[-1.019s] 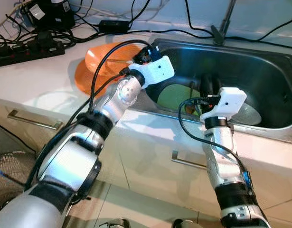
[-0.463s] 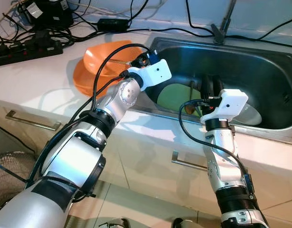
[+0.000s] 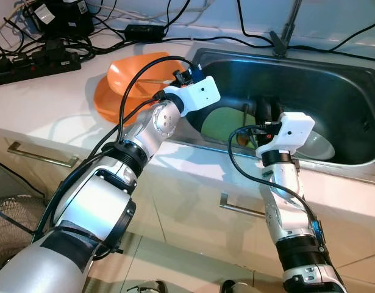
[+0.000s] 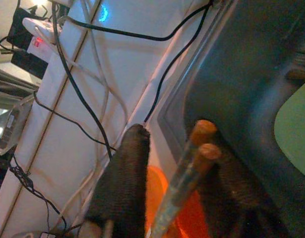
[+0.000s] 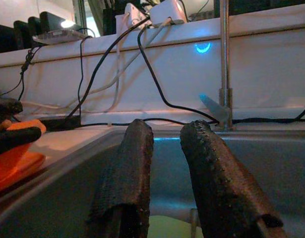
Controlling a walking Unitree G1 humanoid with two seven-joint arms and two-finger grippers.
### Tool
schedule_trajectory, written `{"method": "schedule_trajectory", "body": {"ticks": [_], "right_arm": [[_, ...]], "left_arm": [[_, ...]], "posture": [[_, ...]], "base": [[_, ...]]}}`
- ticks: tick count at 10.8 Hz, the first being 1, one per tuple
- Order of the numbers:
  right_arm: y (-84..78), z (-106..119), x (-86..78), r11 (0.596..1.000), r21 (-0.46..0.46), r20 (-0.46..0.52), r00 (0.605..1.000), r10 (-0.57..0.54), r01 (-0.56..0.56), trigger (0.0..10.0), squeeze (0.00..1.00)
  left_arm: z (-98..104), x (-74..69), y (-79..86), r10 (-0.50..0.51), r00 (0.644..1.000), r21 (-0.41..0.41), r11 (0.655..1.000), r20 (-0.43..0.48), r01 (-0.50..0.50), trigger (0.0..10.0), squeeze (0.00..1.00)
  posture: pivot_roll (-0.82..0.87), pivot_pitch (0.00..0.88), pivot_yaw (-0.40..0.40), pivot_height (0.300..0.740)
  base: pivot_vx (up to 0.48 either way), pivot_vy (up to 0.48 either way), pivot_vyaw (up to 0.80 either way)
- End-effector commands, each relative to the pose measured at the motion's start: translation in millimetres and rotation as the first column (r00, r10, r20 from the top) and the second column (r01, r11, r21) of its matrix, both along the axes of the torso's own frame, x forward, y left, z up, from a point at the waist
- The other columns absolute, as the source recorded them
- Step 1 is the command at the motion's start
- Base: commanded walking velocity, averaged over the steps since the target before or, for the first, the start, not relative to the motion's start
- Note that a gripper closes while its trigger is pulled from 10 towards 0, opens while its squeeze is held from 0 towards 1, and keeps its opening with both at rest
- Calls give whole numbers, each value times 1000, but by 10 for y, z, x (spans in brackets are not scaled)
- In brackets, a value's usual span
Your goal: Kitchen organization
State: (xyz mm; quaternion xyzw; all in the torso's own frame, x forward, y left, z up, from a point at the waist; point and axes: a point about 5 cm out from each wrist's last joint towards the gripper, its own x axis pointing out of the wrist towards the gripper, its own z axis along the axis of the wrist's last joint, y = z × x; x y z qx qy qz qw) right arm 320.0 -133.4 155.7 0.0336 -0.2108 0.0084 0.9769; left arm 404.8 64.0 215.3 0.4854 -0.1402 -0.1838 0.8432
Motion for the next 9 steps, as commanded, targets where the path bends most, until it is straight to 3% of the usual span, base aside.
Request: {"method": "schedule_trajectory", "body": {"ticks": [1,7,9], "right_arm": [[-48,-243,-19,1000,2,-111,994,-20,20,10000,0],[-57,-230,20,1000,7,-107,994,-24,25,10000,0],[-70,-221,40,1000,6,-104,994,-27,28,10000,0]], "left_arm": [[52,16,18,3,1000,18,1000,20,-4,0,0],[185,36,31,3,996,69,998,93,-9,0,0],[379,47,37,0,980,114,993,199,-23,0,0]], "posture": [[33,74,76,740],[42,68,74,740],[46,66,71,740]], "base": [[0,0,0],[0,0,0],[0,0,0]]}}
